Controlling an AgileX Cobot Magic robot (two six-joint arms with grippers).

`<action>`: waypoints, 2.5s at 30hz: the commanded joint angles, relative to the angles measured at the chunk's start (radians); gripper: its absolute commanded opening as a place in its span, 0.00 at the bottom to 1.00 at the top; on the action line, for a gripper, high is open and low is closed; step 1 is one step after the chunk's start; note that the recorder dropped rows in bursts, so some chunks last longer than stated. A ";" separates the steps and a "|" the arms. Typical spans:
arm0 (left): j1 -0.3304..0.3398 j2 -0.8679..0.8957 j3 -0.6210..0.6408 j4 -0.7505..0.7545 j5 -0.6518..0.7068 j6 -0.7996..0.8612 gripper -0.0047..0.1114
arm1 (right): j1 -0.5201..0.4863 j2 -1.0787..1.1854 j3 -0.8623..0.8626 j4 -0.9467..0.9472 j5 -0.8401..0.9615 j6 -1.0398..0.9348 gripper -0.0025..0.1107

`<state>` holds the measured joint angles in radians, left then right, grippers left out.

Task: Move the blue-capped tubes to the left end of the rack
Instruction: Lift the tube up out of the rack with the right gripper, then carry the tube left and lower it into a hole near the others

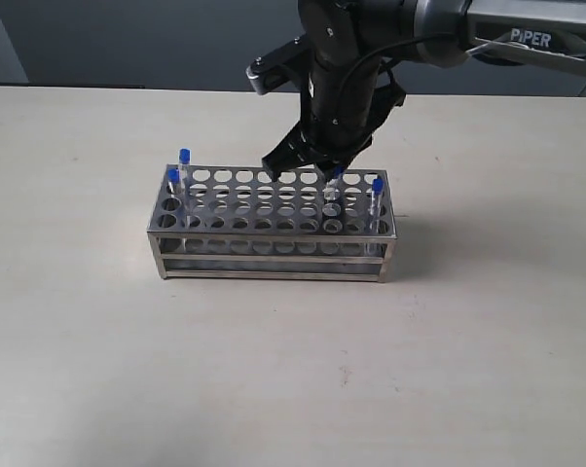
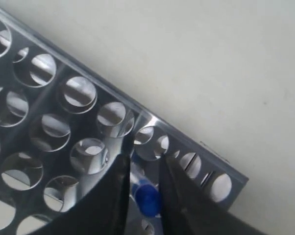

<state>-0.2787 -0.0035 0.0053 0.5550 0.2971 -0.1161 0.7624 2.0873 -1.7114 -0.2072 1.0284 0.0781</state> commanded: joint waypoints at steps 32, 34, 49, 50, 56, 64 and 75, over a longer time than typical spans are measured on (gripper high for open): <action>-0.004 0.003 -0.005 0.000 -0.006 -0.005 0.05 | 0.196 -0.075 -0.200 0.220 -0.041 -0.333 0.01; -0.004 0.003 -0.005 0.000 -0.006 -0.005 0.05 | 0.198 -0.043 -0.239 0.220 -0.018 -0.339 0.01; -0.004 0.003 -0.005 0.000 -0.006 -0.005 0.05 | 0.198 0.063 -0.310 0.220 -0.014 -0.341 0.01; -0.004 0.003 -0.005 0.000 -0.006 -0.005 0.05 | 0.198 0.070 -0.310 0.220 -0.014 -0.341 0.01; -0.004 0.003 -0.005 0.000 -0.006 -0.005 0.05 | 0.198 0.092 -0.310 0.229 -0.053 -0.341 0.01; -0.004 0.003 -0.005 0.000 -0.006 -0.005 0.05 | 0.198 0.121 -0.310 0.304 -0.129 -0.341 0.01; -0.004 0.003 -0.005 0.000 -0.006 -0.005 0.05 | 0.198 0.176 -0.310 0.351 -0.160 -0.341 0.01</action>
<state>-0.2787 -0.0035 0.0053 0.5550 0.2971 -0.1161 0.9622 2.2611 -2.0221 0.1270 0.8810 -0.2591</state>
